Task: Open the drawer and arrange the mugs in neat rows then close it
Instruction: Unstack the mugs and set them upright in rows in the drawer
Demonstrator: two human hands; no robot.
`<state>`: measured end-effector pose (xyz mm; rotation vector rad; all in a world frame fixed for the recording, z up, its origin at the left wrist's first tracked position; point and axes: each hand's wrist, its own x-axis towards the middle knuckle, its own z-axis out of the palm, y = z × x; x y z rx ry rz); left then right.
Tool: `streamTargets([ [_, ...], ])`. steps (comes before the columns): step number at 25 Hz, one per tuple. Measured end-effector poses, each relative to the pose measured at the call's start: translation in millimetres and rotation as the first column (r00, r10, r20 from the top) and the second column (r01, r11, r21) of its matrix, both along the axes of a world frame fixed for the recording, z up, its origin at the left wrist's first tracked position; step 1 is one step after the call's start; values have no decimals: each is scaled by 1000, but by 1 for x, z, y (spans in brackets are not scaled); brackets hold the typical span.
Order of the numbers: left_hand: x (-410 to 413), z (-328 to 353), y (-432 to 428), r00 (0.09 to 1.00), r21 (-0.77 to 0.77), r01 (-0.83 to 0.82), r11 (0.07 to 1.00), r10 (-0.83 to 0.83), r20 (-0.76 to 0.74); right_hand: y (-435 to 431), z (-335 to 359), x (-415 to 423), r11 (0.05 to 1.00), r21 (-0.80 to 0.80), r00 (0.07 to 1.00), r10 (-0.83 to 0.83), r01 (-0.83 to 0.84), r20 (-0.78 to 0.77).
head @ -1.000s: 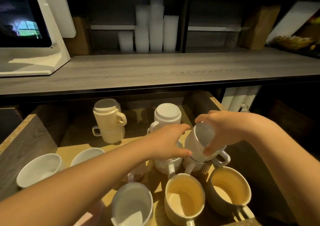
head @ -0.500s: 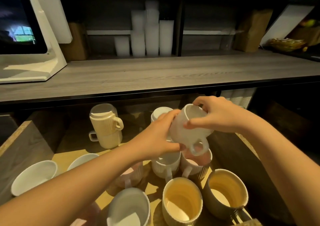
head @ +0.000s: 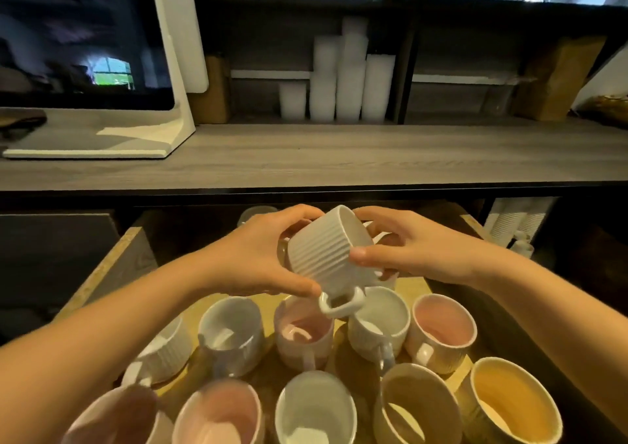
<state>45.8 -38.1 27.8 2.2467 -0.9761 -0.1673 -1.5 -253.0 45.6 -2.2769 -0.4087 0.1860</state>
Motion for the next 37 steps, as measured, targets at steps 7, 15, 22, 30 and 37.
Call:
streamTargets([
  [7, 15, 7, 89, 992, -36, -124, 992, 122, -44, 84, 10, 44, 993, -32, 965, 120, -116, 235],
  [15, 39, -8, 141, 918, 241, -380, 893, 332, 219, 177, -33, 97, 990, -143, 955, 59, -18, 291],
  [22, 58, -50, 155, 840, 421, -532, 735, 397, 368, 220, -71, 126, 969, -232, 957, -14, 84, 290],
  [30, 67, -70, 159, 811, 512, -574, 640, 358, 462, 242, -88, 149, 945, -322, 988, -1, 51, 155],
  [37, 71, -76, 160, 826, 592, -555, 584, 305, 473, 249, -106, 153, 918, -396, 996, 21, 15, 88],
])
